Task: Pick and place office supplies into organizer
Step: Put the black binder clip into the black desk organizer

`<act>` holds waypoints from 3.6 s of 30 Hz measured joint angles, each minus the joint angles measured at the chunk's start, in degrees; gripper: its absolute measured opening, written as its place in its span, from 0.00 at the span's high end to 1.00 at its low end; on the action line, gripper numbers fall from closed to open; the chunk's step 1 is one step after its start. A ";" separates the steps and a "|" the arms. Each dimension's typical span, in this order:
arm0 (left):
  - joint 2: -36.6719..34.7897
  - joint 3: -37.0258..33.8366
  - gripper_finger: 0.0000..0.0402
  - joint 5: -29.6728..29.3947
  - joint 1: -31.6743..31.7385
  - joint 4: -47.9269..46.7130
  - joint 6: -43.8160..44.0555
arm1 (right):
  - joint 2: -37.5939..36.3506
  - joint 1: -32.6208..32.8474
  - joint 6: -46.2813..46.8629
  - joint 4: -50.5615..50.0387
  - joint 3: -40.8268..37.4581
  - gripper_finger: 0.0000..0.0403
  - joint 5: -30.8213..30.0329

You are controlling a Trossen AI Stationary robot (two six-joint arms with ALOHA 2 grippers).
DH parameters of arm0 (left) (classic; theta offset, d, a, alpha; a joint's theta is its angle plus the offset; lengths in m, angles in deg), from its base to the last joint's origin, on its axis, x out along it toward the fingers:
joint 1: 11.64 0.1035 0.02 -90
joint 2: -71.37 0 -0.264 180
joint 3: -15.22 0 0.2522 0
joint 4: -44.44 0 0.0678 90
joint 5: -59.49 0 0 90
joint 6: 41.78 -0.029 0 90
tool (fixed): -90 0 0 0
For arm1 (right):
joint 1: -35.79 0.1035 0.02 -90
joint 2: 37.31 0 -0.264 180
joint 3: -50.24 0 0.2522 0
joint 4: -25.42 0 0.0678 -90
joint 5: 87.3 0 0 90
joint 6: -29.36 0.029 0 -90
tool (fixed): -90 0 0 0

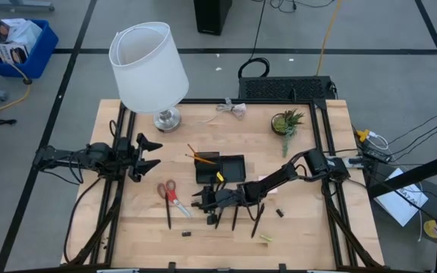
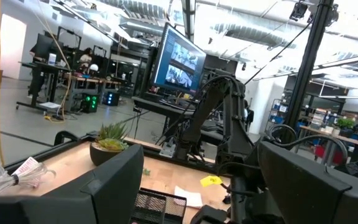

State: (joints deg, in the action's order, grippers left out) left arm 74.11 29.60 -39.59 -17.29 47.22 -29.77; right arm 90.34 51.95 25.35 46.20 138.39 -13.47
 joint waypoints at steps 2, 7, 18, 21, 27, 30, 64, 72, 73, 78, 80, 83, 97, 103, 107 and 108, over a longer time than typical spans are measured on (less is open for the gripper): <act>-0.01 -0.01 0.20 0.00 0.00 0.00 0.00 | 0.00 -0.14 0.34 -1.35 0.00 0.65 0.19; -0.01 0.00 0.20 0.00 0.00 0.00 0.00 | 0.00 -0.50 0.37 -1.74 -0.02 0.65 1.40; -0.02 0.00 0.21 0.00 0.00 0.00 0.00 | 0.00 -0.44 0.36 -1.01 -0.02 0.82 1.46; -0.02 0.00 0.21 0.00 0.00 0.00 0.00 | 0.00 -0.42 0.37 -0.94 -0.02 0.89 1.49; -0.01 0.00 0.20 0.00 0.00 0.00 0.00 | 0.00 -0.42 0.36 -0.92 -0.02 0.98 1.53; -0.01 0.00 0.20 0.00 0.00 -0.02 0.00 | 0.00 -0.42 0.37 -0.94 -0.02 0.97 1.53; 0.00 0.00 0.20 0.00 0.00 -0.04 0.00 | -10.71 0.76 -2.54 -14.77 -0.46 0.98 -17.06; 0.00 0.00 0.20 0.00 0.00 -0.02 0.00 | -10.69 -1.19 0.76 -14.74 -3.07 0.97 -18.78; 0.00 0.00 0.21 0.00 0.00 0.00 0.00 | -10.69 -1.40 0.81 -14.83 -3.28 0.97 -18.80; 0.00 0.00 0.20 0.00 0.00 -0.02 0.00 | -10.69 -2.38 3.47 -14.69 -4.61 0.97 -18.67; 0.00 0.00 0.21 0.00 0.00 -0.02 0.02 | -10.69 -2.91 4.58 -14.74 -5.15 0.97 -18.45; 0.00 0.00 0.21 0.00 0.00 0.00 0.00 | -10.69 -3.33 5.09 -14.71 -5.88 0.97 -18.48; 0.00 0.00 0.21 0.00 0.00 0.00 0.00 | -10.69 -3.43 5.01 -13.83 -6.14 0.97 -18.32; 0.00 0.00 0.20 0.00 0.00 0.00 0.02 | -10.69 -3.43 5.08 -13.81 -6.16 0.94 -18.29; 0.00 0.00 0.21 0.00 0.00 0.00 0.00 | -10.69 -3.43 5.41 -13.79 -6.16 0.89 -18.32; 0.00 0.00 0.20 0.00 0.00 0.00 0.00 | -10.69 -3.43 5.49 -13.77 -6.16 0.88 -18.32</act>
State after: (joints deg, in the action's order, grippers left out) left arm 74.11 29.60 -39.59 -17.29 47.22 -29.77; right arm 79.66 48.52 30.84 32.43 132.23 -31.78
